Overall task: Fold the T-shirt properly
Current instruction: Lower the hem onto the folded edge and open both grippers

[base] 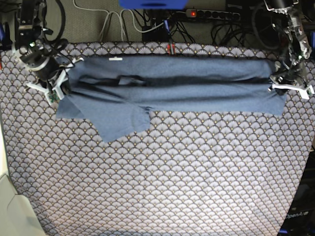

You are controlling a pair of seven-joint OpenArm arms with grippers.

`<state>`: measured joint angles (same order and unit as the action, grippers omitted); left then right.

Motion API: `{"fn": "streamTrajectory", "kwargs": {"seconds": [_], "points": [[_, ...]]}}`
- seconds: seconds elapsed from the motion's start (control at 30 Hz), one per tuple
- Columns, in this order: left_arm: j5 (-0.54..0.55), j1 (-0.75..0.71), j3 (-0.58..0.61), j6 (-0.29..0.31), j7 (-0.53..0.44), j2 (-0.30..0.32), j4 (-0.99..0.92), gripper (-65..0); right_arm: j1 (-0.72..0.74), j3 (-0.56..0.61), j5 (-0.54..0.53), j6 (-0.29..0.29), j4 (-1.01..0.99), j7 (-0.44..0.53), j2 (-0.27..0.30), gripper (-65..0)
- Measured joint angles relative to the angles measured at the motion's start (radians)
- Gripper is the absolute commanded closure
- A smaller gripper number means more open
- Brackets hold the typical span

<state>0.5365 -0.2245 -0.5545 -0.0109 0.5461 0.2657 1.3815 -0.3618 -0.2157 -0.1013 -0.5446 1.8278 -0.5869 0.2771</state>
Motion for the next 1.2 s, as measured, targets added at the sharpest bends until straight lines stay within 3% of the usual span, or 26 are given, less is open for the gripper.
{"fn": "streamTrajectory", "kwargs": {"seconds": [1.2], "points": [[0.008,-0.032,0.009,0.012,0.019,0.067,-0.002,-22.1,-0.085,-0.082,-0.01,-0.009,-0.023,0.007,-0.001,0.0]]}}
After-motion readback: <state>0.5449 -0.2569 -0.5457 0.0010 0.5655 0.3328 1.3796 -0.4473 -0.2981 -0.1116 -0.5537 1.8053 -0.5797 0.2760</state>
